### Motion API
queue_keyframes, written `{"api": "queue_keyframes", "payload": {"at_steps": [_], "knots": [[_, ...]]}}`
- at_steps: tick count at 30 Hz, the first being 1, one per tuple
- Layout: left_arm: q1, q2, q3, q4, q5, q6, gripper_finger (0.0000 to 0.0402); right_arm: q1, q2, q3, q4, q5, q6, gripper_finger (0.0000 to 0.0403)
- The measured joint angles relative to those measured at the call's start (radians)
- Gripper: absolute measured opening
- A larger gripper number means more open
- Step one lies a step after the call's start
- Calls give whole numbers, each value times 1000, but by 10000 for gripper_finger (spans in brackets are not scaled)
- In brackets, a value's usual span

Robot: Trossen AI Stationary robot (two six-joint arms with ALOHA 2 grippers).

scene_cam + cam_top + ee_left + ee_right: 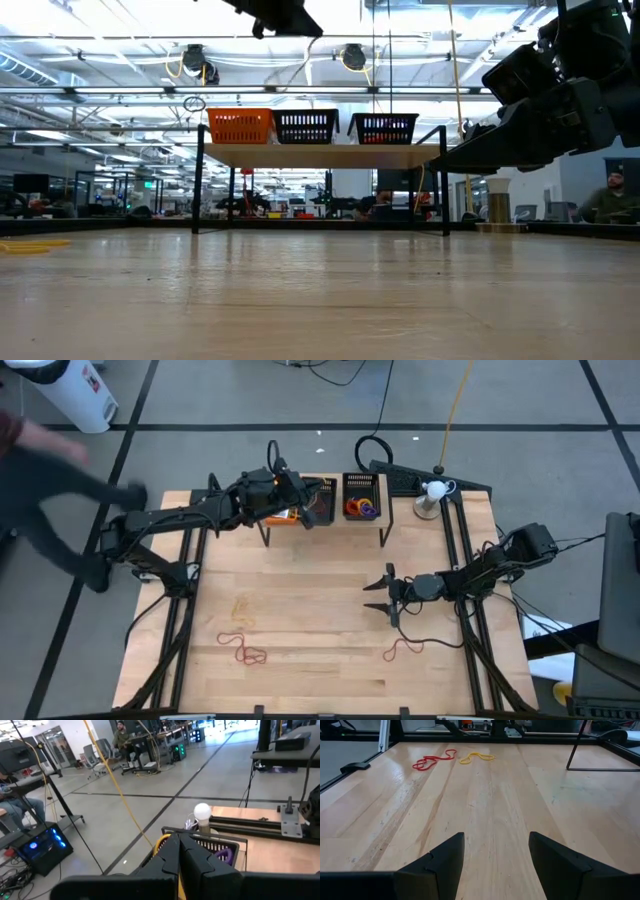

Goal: Pick & Place Office Desk Supplies
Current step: Put the yellow rubber band into the left black bin on the shelf

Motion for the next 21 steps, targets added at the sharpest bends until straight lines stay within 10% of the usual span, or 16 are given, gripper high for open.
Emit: {"api": "queue_keyframes", "payload": {"at_steps": [21], "knots": [[0,4,0,0,8,-1,0,0,0,0,0,0,0,212]]}}
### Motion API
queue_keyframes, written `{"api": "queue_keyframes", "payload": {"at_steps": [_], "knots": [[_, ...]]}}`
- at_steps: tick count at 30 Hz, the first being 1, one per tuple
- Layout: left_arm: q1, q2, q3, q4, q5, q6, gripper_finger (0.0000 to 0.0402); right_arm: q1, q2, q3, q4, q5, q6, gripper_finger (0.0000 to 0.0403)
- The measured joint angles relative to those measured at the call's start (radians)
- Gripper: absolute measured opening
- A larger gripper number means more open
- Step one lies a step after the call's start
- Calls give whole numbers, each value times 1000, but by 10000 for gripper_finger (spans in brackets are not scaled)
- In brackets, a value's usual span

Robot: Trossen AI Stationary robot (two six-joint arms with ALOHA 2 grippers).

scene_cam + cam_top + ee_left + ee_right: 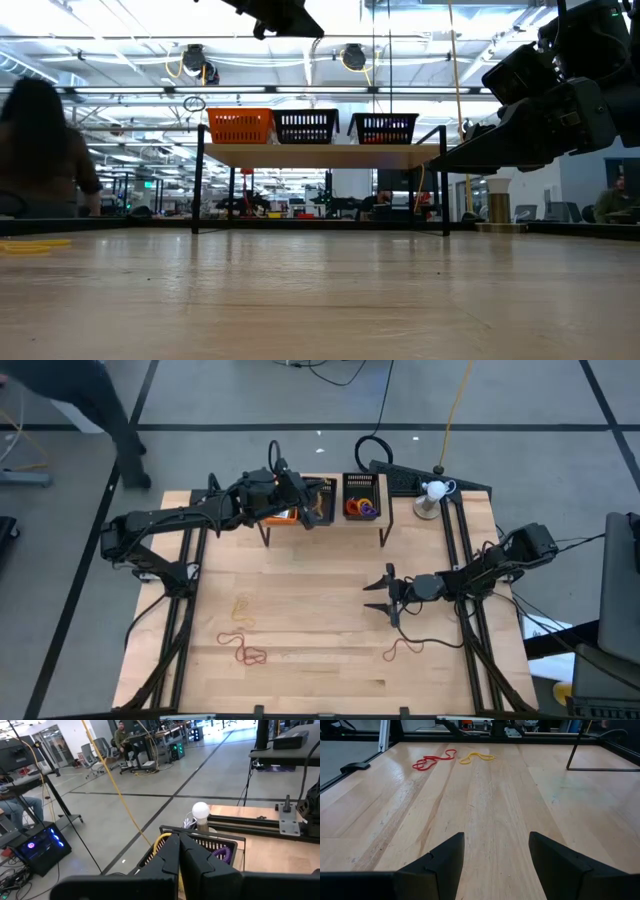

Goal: Pick & Place Office Desk Supplies
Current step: Put the yellow rubber band into the left black bin on the shelf

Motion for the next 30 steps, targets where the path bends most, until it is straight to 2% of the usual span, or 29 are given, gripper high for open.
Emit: {"api": "queue_keyframes", "payload": {"at_steps": [30], "knots": [[27,4,0,-48,-3,-45,0,0,0,0,-8,0,0,212]]}}
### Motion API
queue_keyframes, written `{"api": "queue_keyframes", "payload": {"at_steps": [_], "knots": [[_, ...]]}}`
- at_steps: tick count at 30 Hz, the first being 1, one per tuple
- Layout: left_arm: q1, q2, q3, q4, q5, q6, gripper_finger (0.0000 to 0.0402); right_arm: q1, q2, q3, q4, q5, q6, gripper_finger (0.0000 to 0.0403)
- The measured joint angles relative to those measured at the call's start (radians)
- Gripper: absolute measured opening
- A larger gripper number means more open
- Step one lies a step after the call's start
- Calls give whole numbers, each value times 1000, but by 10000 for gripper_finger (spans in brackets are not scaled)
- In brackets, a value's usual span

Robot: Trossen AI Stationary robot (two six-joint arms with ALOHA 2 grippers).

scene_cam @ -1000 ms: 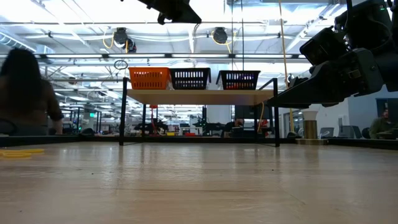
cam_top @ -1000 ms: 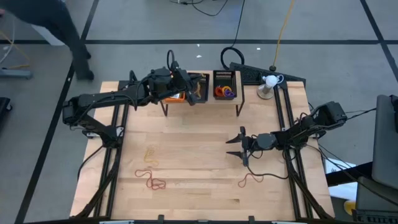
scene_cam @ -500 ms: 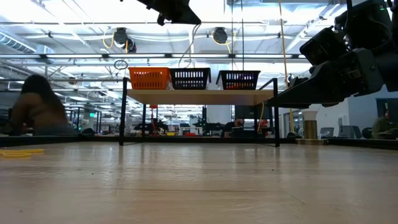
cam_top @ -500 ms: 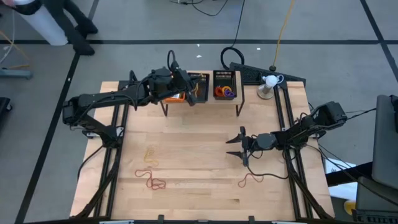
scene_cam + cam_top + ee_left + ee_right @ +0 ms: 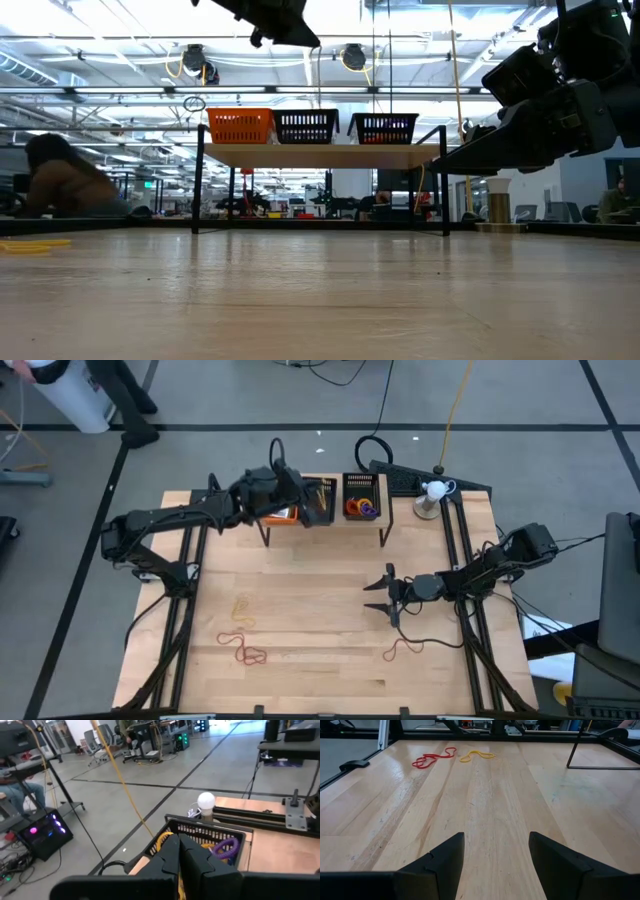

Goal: Pick & Place Office Desk Supplies
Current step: Put the yellow rubber band into the left black bin on the shelf

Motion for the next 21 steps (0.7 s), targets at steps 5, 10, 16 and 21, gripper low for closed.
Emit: {"api": "queue_keyframes", "payload": {"at_steps": [5,10,16,21], "knots": [[27,0,0,-36,0,-43,5,0,0,0,0,0,0,212],[49,0,0,-49,2,-72,6,0,0,0,0,0,0,212],[57,0,0,-69,3,-68,21,0,0,0,0,0,0,212],[57,0,0,-91,11,-70,46,0,0,0,0,0,0,212]]}}
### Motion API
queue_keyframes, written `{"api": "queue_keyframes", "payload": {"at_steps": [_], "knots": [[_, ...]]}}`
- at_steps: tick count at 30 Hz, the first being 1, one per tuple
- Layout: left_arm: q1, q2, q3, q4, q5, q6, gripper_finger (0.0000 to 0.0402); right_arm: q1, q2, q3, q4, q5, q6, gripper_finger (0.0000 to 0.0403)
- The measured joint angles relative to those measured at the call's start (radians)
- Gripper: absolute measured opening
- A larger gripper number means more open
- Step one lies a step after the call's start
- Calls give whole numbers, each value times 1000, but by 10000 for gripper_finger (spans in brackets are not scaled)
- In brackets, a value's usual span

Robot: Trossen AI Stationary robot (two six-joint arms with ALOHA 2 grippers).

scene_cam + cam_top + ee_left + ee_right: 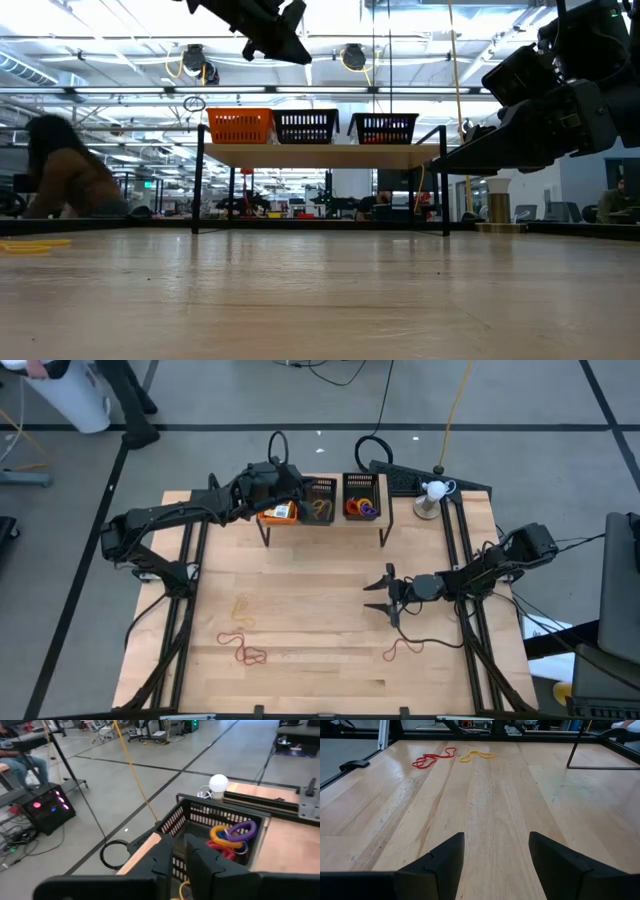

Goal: Pick & Place Office Desk Supplies
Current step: Put the yellow rubber band into the left black bin on the shelf

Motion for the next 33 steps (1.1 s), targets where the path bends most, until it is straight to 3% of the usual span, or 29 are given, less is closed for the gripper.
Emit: {"api": "queue_keyframes", "payload": {"at_steps": [9,17,24,33], "knots": [[-10,0,0,-33,23,-4,87,0,0,0,0,0,0,212],[-135,-10,1,-352,145,18,88,0,0,0,-2,-6,3,212],[-408,-20,0,-670,-166,-39,88,0,0,0,-18,-7,31,212],[-757,-107,-145,-752,-307,-451,88,1,0,0,-21,-60,52,212]]}}
